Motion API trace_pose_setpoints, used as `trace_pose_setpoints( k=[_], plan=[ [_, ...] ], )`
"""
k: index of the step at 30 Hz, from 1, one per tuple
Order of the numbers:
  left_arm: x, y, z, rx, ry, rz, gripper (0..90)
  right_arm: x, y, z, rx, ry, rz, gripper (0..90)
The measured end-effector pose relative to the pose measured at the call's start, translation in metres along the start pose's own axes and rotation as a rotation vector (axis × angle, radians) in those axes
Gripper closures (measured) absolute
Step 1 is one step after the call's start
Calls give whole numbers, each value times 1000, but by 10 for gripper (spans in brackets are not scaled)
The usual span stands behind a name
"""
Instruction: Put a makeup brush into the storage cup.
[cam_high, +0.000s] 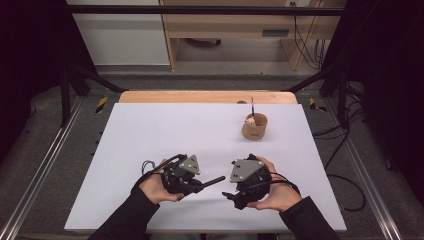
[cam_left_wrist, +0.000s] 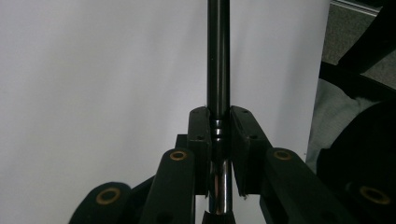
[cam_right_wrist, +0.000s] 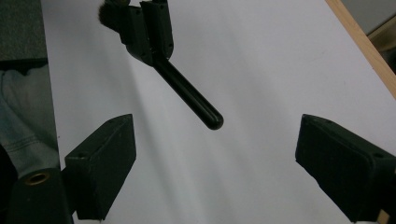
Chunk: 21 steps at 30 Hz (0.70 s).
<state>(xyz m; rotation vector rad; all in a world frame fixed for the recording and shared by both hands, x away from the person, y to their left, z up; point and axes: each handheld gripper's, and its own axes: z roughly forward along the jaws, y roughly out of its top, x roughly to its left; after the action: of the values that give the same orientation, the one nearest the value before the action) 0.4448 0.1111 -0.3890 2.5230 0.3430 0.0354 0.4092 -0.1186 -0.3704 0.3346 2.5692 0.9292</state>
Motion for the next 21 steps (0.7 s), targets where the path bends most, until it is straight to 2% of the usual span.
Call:
trace_pose_setpoints(
  k=[5, 10, 18, 21],
  plan=[
    [1, 3, 2, 2, -28, -7, 787, 3, 3, 3, 30, -1, -36, 139],
    [2, 5, 2, -1, -31, -16, 787, 6, 5, 6, 51, 7, -78, 148],
    [5, 6, 5, -13, -67, -34, 787, 12, 9, 11, 68, 12, -138, 173],
    [5, 7, 5, -15, -81, -38, 787, 13, 11, 13, 70, 15, -147, 182]
  ],
)
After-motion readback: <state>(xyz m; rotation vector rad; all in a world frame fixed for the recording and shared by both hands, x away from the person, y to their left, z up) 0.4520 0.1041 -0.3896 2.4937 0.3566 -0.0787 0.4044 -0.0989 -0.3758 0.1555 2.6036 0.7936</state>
